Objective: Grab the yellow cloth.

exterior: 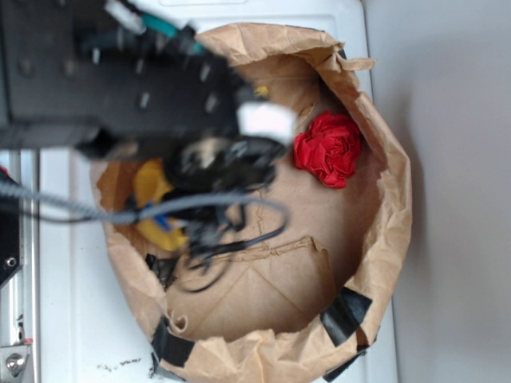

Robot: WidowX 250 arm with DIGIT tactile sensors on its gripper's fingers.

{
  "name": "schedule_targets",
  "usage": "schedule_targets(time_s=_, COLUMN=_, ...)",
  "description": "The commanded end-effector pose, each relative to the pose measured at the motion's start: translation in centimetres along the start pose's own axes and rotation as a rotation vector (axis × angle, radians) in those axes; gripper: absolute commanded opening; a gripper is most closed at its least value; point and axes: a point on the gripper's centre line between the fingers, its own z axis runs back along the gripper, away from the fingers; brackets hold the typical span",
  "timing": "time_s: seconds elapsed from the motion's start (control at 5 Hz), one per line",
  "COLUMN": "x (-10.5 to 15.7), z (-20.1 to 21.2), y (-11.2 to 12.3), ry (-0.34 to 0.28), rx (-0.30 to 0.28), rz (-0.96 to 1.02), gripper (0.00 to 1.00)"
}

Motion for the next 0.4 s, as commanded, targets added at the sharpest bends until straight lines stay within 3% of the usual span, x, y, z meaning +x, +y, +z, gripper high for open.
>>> schedule_targets(time_s=0.0, x=1.30, z=7.24, y=0.04, ry=-0.142, rx=-0.051, rz=-0.001, gripper=0.00)
schedule_targets(time_s=0.2, x=0.49, z=7.66, y=-0.65, ry=-0.071, rx=0.035, rz=-0.032, gripper=0.50)
